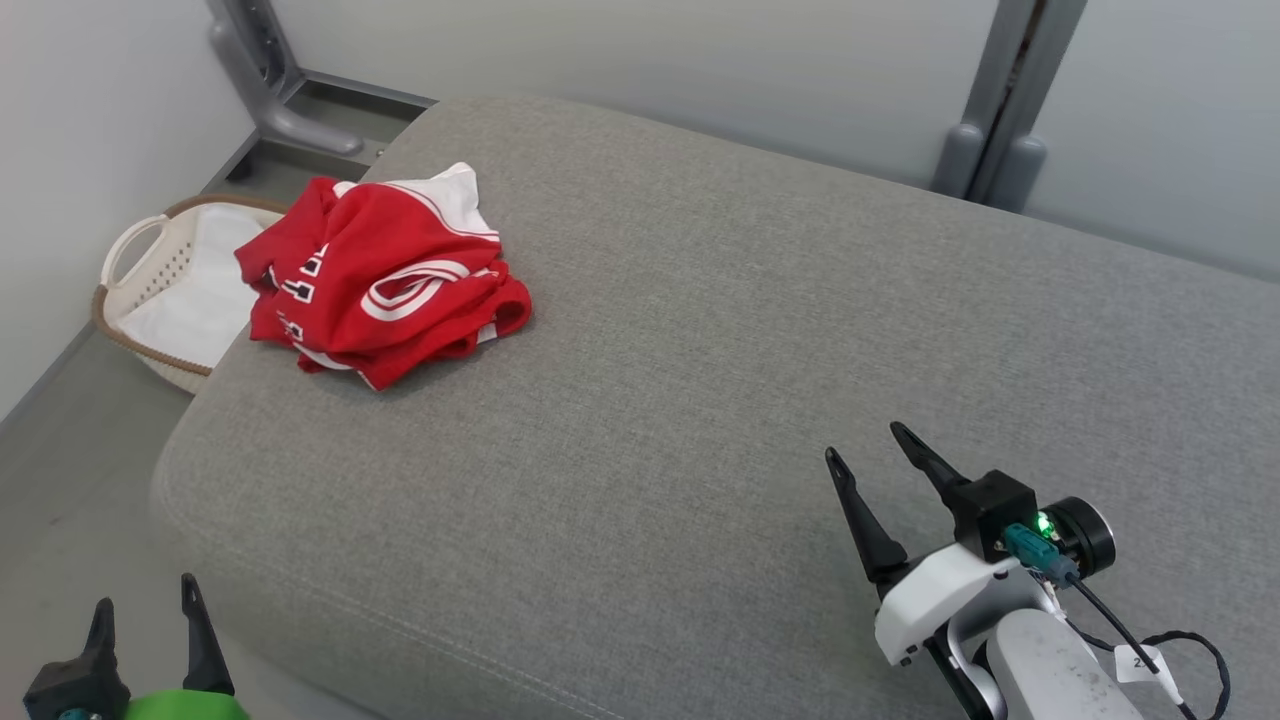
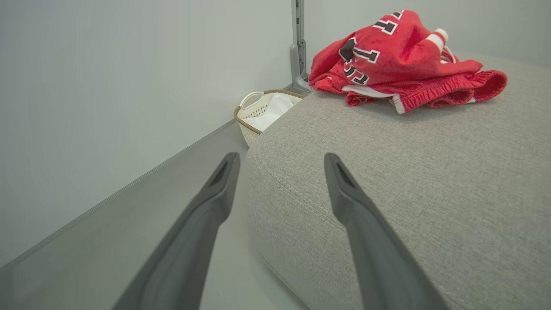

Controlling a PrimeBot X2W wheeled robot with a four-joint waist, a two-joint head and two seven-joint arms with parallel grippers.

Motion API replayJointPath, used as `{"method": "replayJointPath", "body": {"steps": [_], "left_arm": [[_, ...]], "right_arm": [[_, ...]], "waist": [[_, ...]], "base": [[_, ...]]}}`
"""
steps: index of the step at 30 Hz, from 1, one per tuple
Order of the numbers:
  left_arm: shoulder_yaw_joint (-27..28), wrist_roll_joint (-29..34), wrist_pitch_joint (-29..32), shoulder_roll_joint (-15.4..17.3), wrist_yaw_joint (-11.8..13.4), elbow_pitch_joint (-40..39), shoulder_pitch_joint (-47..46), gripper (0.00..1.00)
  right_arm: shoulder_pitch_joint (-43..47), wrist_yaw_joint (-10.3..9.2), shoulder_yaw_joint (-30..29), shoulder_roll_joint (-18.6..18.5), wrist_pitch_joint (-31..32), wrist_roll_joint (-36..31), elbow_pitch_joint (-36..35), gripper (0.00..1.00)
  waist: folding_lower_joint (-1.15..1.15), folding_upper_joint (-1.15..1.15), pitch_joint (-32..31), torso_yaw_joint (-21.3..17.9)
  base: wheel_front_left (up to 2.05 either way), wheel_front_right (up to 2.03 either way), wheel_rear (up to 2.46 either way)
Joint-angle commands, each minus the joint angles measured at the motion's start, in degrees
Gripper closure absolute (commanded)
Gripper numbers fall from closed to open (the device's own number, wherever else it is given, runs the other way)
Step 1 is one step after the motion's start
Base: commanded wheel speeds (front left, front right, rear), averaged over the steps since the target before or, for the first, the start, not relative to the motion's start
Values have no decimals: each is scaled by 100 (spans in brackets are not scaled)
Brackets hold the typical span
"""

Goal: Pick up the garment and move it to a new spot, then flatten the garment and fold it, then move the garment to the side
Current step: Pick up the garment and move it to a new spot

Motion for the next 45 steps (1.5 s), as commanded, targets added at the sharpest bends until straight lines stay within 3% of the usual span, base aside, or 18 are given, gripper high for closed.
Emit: {"method": "replayJointPath", "body": {"steps": [1, 7, 13, 21, 32, 39, 45], "left_arm": [[86, -84, -5, -41, 18, 18, 41, 0], [259, -291, -6, -111, -121, 205, -89, 0], [-133, -798, -5, 74, -169, 441, -639, 0], [-1004, -2354, -5, 981, -172, 650, -1840, 0], [-3010, -4109, -5, 2381, -174, 1168, -3515, 0], [-4430, -5152, 242, 2988, -173, 1628, -4240, 0], [-5111, -5951, 447, 3248, -173, 2014, -4500, 0]], "right_arm": [[-88, -7, 36, -40, -12, 9, 41, 0], [-215, -7, 108, -39, -12, -32, 37, 0], [-247, -7, 16, -37, -12, -215, -53, 0], [-558, -8, -78, -40, -12, -623, -73, 0], [-1036, -8, -124, -36, -13, -994, -325, 0], [-1269, -8, 17, -36, -12, -1036, -652, 0], [-1355, -8, 87, -36, -12, -993, -857, 0]], "waist": [[0, 0, 189, 260], [0, 0, 278, 269], [0, 0, 505, 183], [0, 0, 1214, -194], [0, 0, 2095, -648], [0, 0, 2490, -1040], [0, 0, 2705, -1339]], "base": [[0, 0, 0], [0, 0, 0], [0, 0, 0], [0, 0, 0], [0, 0, 0], [0, 0, 0], [0, 0, 0]]}}
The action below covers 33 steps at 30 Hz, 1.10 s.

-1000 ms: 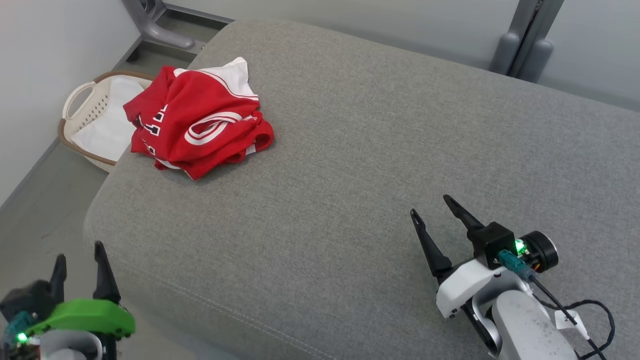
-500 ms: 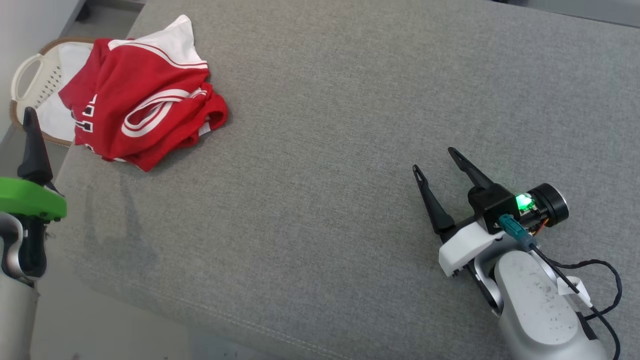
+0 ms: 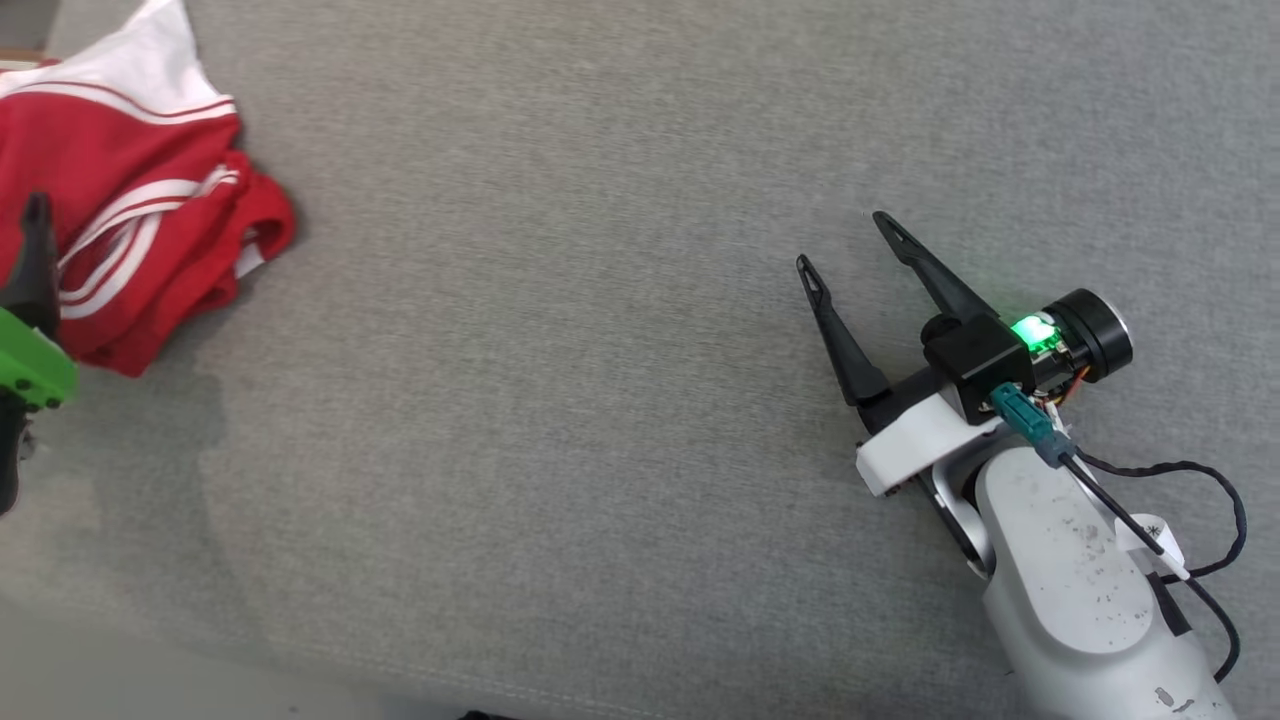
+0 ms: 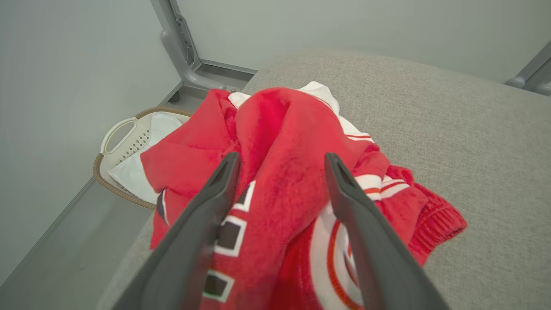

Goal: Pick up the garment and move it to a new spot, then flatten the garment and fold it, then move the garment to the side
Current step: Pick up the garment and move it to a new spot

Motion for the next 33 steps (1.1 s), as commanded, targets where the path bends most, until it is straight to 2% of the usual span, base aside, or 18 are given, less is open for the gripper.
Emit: {"method": "replayJointPath", "body": {"steps": [1, 4, 5, 7, 11, 15, 19, 25, 29, 33], "left_arm": [[-106, -119, 49, 71, -26, 126, -99, 0], [-344, -365, 166, 93, -25, 416, -75, 0], [-397, -444, 198, 81, -25, 475, -65, 9], [-525, -523, 128, 86, -25, 572, -79, 100], [-653, -574, -225, 191, -25, 617, -241, 100], [-700, -291, -417, 336, -26, 555, -532, 100], [-224, 388, -433, 493, -26, 146, -898, 100], [565, 1371, -432, 315, -26, -767, -848, 100], [879, 1678, -433, 62, -26, -1441, -733, 100], [955, 1792, -426, -267, -26, -2093, -522, 100]], "right_arm": [[-46, -8, -17, -30, -12, 20, -38, 0], [-8, -8, -52, -35, -9, 42, -87, 0], [16, -8, -64, -35, -6, 55, -98, 0], [79, -8, -116, -41, -6, 72, -103, 0], [178, -8, -197, -38, -6, 125, -87, 0], [252, -8, -226, -26, -7, 250, -83, 0], [389, -8, -226, -27, -7, 409, -96, 0], [655, -8, -261, -27, -7, 685, -141, 0], [860, -8, -283, -26, -7, 809, -170, 0], [1038, -8, -328, -26, -7, 912, -202, 0]], "waist": [[-1, -1, 271, -323], [-1, -1, 283, -425], [-1, -1, 277, -444], [-1, -1, 240, -471], [-1, -1, 53, -480], [-1, -1, -247, -499], [-1, -1, -583, -568], [-1, -1, -1068, -828], [-1, -1, -1316, -1083], [-1, -1, -1474, -1402]], "base": [[0, 0, 0], [0, 0, 0], [0, 0, 0], [0, 0, 0], [0, 0, 0], [0, 0, 0], [0, 0, 0], [0, 0, 0], [0, 0, 0], [0, 0, 0]]}}
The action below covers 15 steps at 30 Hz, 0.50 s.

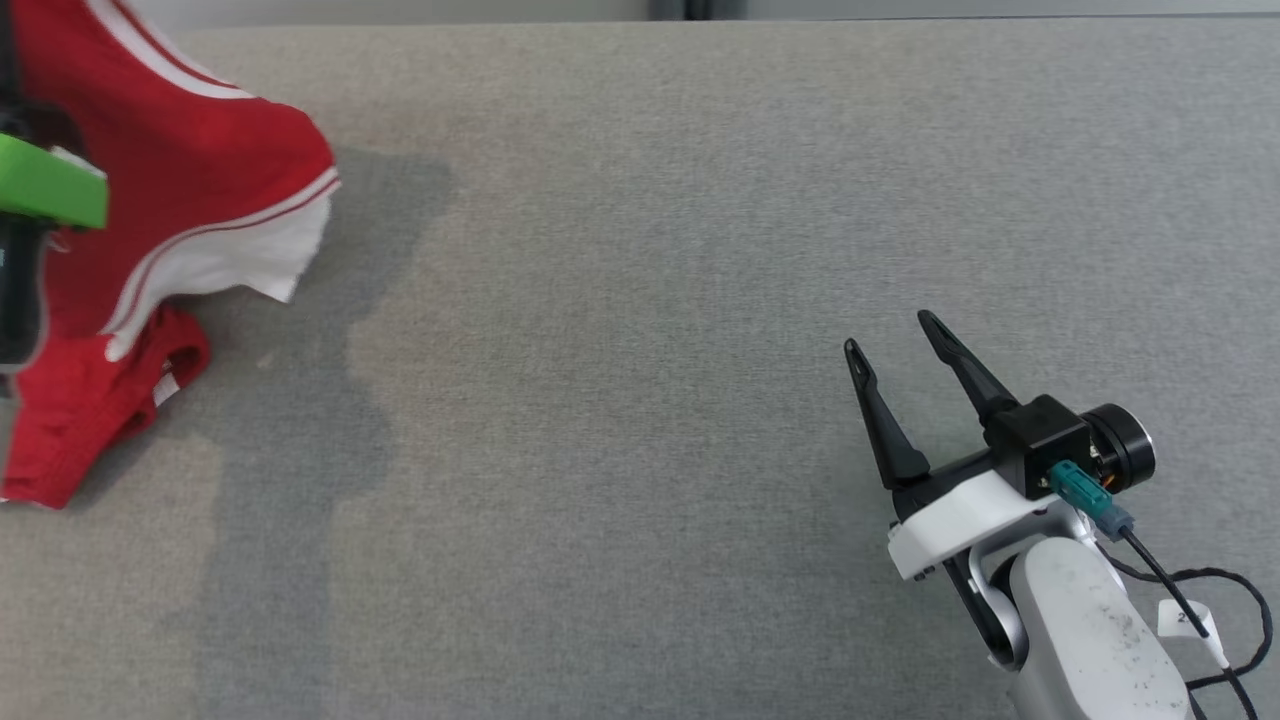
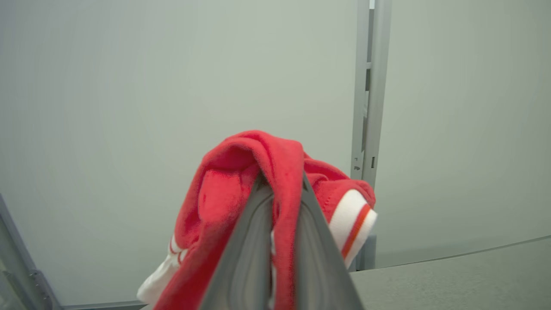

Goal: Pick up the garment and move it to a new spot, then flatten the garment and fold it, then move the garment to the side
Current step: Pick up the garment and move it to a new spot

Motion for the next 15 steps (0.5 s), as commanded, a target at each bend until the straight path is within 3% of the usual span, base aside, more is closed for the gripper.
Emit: {"method": "replayJointPath", "body": {"steps": [1, 5, 8, 15], "left_arm": [[-1, -35, -4, -128, -25, -158, 144, 100], [-190, -95, -5, -560, -25, -628, 359, 100], [-661, -65, -6, -942, -25, -900, 540, 100], [-1372, -227, -5, -1690, -25, -731, 773, 100]], "right_arm": [[120, -8, -4, -18, -2, 59, -25, 0], [260, -8, -46, -17, -2, 108, -70, 0], [371, -8, -28, -19, -2, 156, -112, 0], [488, -8, 49, -19, -2, 259, -190, 0]], "waist": [[0, 0, -318, -454], [0, 0, -411, -796], [0, 0, -441, -1159], [0, 0, -350, -1721]], "base": [[0, 0, 0], [0, 0, 0], [0, 0, 0], [0, 0, 0]]}}
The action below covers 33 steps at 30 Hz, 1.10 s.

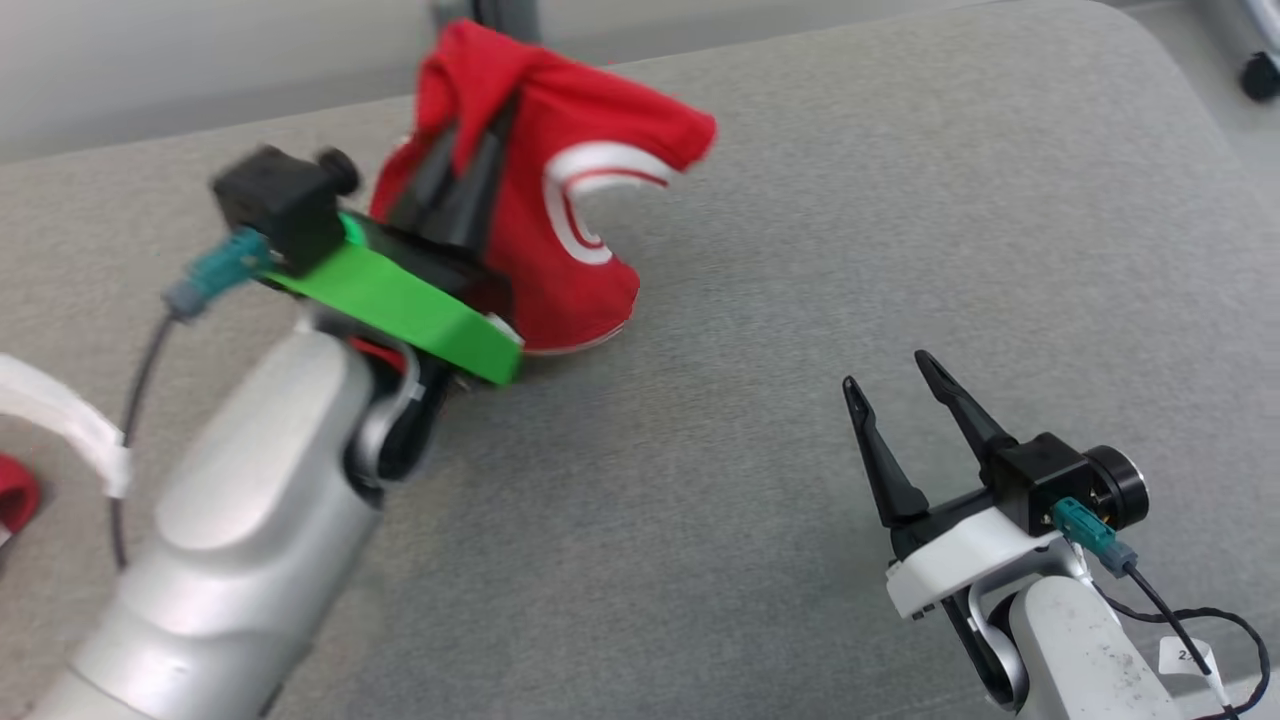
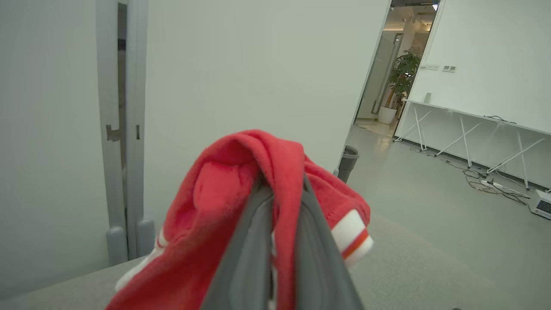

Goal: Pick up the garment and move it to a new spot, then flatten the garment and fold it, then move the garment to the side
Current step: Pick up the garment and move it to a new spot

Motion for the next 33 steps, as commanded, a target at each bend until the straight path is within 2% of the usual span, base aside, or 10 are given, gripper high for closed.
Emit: {"method": "replayJointPath", "body": {"steps": [1, 2, 3, 6, 9, 12, 15, 18, 23, 33], "left_arm": [[-76, 11, -4, -63, -25, 49, 93, 75], [-152, 98, -5, -111, -25, 109, 111, 35], [-216, 105, -4, -178, -25, 169, 158, 0], [-236, 252, -4, -318, -25, 351, 295, 0], [-17, 515, -4, -341, -25, 488, 498, 0], [491, 755, -3, -407, -25, 605, 957, 0], [956, 1138, -4, -334, -25, 562, 1333, 0], [1616, 1543, -3, -387, -25, 486, 1879, 0], [2519, 2082, -3, -617, -25, 272, 2799, 0], [3280, 2772, -3, -936, -25, 3, 4174, 0]], "right_arm": [[87, -8, 11, -19, -3, 29, -47, 0], [95, -8, 28, -18, -2, 47, -55, 0], [105, -8, 29, -16, -3, 60, -68, 0], [147, -8, 40, -18, -2, 106, -95, 0], [178, -8, 28, -17, -2, 132, -84, 0], [205, -8, -19, -17, -2, 174, -78, 0], [245, -8, -77, -19, -2, 184, -50, 0], [314, -8, -184, -19, -2, 155, -9, 0], [548, -8, -378, -18, -3, 80, 70, 0], [982, -8, -605, -19, -2, 34, 213, 0]], "waist": [[0, -1, 14, -417], [0, -1, 36, -475], [0, -1, 50, -507], [0, -1, 70, -575], [0, -1, 46, -586], [0, -1, -18, -538], [0, -1, -122, -442], [0, -1, -290, -289], [0, -1, -655, 40], [0, -1, -1100, 479]], "base": [[0, 0, 0], [0, 0, 0], [0, 0, 0], [0, 0, 0], [0, 0, 0], [0, 0, 0], [0, 0, 0], [0, 0, 0], [0, 0, 0], [0, 0, 0]]}}
